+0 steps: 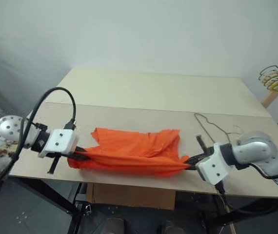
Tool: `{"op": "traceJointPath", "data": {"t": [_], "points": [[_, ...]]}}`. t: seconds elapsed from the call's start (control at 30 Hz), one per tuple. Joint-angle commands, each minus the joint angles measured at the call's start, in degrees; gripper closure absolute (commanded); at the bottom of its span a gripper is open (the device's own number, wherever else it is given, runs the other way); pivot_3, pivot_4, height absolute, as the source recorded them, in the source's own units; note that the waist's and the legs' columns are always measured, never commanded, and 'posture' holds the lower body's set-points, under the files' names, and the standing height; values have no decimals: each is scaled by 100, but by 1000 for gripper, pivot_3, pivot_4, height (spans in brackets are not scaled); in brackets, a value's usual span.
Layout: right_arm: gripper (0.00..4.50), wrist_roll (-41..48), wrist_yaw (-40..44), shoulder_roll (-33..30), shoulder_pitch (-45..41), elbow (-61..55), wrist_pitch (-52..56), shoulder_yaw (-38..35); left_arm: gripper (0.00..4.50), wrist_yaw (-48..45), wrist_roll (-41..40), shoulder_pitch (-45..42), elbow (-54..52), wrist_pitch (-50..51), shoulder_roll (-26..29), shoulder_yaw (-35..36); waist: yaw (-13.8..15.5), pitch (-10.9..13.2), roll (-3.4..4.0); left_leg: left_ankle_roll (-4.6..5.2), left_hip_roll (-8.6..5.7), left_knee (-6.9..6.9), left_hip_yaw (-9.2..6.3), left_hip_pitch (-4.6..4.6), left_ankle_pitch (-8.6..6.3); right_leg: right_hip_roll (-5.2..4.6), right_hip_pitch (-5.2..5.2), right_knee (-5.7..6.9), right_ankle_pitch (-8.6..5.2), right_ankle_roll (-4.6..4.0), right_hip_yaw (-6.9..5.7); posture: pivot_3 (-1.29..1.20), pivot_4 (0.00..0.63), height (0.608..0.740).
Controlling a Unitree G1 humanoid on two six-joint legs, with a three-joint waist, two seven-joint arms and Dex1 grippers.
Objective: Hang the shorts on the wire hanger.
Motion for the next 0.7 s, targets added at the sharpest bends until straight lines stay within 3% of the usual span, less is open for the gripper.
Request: {"op": "traceJointPath", "data": {"t": [0.03, 0.13, 0.2, 0.33, 0.37, 0.47, 0.57, 0.7], "points": [[4489, -341, -291, 595, -665, 689, 313, -310, 4500, 316, 798, -1169, 1295, -463, -471, -342, -32, 1, 2, -1, 14, 16, 1, 2, 0, 18, 8, -1, 0, -1, 6, 214, 0, 740], [4489, -1124, -1181, 1514, -1741, 2049, 349, -310, 4500, 861, 1461, -2430, 2602, -565, -1059, -635, -93, 10, -7, -8, 31, 31, 7, -9, 23, 37, 0, -4, 1, -2, 7, 200, 0, 740], [4489, -1771, -2078, 2064, -2539, 3136, 247, -299, 4500, 1777, 1974, -3255, 3593, -769, -1480, -728, -110, 13, -7, 0, 31, 31, 11, -23, 43, 38, -16, -5, 7, -6, 13, 196, 0, 740], [4489, -2780, -4942, 3198, -4499, 5599, 556, -424, 4500, 5260, 2771, -5353, 5928, -407, -2466, -624, -88, 22, -19, -2, 27, 34, 27, -37, 51, 38, -44, 8, 92, -11, 34, 210, 0, 740], [4489, -2819, -5654, 3428, -4942, 6130, 598, -558, 4500, 6188, 2751, -5813, 6358, -271, -2656, -443, -77, 23, -19, -6, 27, 35, 25, -75, 59, 39, -90, 22, 134, 25, 36, 213, 0, 740], [4489, -2816, -7505, 3820, -5864, 7197, 235, -961, 4500, 8220, 2749, -6727, 7035, -358, -2875, -78, -48, 20, -21, -12, 23, 2, 21, -188, 62, 45, -220, 32, 168, -28, 47, 217, 0, 740], [4489, -2848, -8729, 3846, -6227, 7600, -542, -1189, 4500, 9146, 2762, -7180, 7185, -920, -2904, 116, -21, 19, -21, -31, 9, -83, 20, -208, 56, 40, -241, 1, 166, -27, 53, 215, 0, 740], [4489, -2958, -8803, 3705, -5983, 7781, -1087, -1093, 4500, 8845, 2695, -7169, 7170, -1522, -3051, 186, 14, 18, -19, -82, -3, -105, 31, -213, 28, 29, -227, -83, 150, -4, 53, 205, 0, 740]]}}
